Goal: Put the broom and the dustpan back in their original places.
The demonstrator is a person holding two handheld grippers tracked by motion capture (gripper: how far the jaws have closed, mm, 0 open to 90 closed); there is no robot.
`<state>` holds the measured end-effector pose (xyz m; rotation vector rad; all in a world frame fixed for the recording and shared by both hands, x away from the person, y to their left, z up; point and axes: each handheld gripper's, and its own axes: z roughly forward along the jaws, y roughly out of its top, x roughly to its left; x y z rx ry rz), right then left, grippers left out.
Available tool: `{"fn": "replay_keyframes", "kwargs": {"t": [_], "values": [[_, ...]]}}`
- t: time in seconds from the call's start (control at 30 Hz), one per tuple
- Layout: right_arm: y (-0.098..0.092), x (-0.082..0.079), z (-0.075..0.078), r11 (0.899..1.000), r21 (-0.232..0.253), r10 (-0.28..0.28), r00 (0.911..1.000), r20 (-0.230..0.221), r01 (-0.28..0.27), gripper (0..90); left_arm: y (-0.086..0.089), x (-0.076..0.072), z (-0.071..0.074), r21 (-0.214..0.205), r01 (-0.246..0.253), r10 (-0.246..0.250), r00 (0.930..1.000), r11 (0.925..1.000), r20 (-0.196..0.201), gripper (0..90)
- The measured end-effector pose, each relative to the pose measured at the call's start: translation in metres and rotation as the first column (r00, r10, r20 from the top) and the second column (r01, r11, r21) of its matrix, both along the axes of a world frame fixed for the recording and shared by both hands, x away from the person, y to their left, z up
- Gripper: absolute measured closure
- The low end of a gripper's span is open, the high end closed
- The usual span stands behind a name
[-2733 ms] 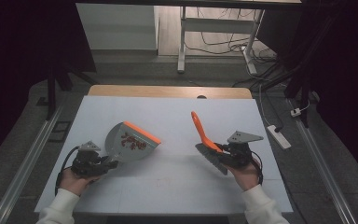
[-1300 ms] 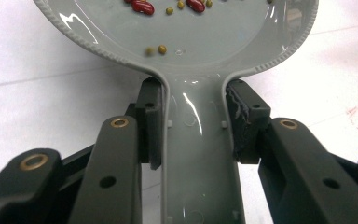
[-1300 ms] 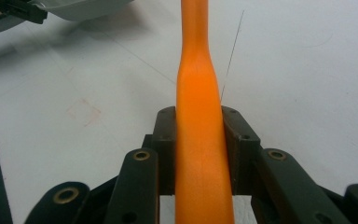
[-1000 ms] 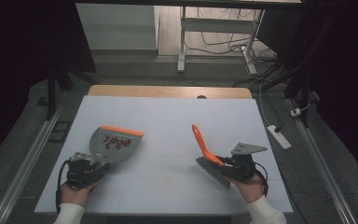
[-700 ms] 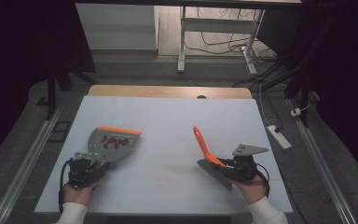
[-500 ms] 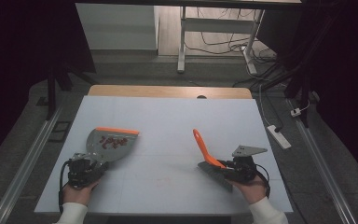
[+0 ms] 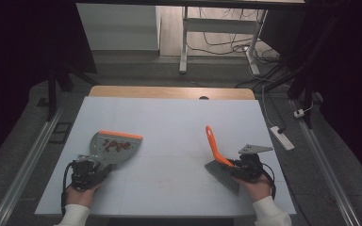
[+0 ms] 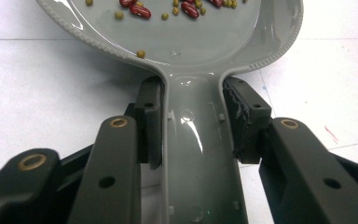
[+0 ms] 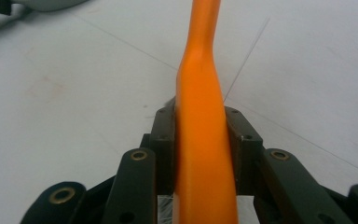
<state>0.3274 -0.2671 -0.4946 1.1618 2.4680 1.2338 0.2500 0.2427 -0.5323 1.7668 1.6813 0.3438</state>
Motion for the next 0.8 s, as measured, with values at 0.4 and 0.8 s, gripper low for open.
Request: {"fn": "replay_keyframes", "kwargs": {"t": [0.4,0.8], "values": [[-0.007,0.019,-0.011,0.999,-0.027,-0.033,0.996,-0.082,0.031,59.1,-0.002,0.0,-0.003,0.02,0.035,-0.035,0.9989,0.9992,-0.032,61.2],[-0.008,0.025,-0.018,0.993,-0.09,-0.081,0.991,-0.106,0.072,48.5,-0.002,0.001,-0.002,0.02,0.057,-0.056,0.9979,0.9982,-0.031,60.1]]}}
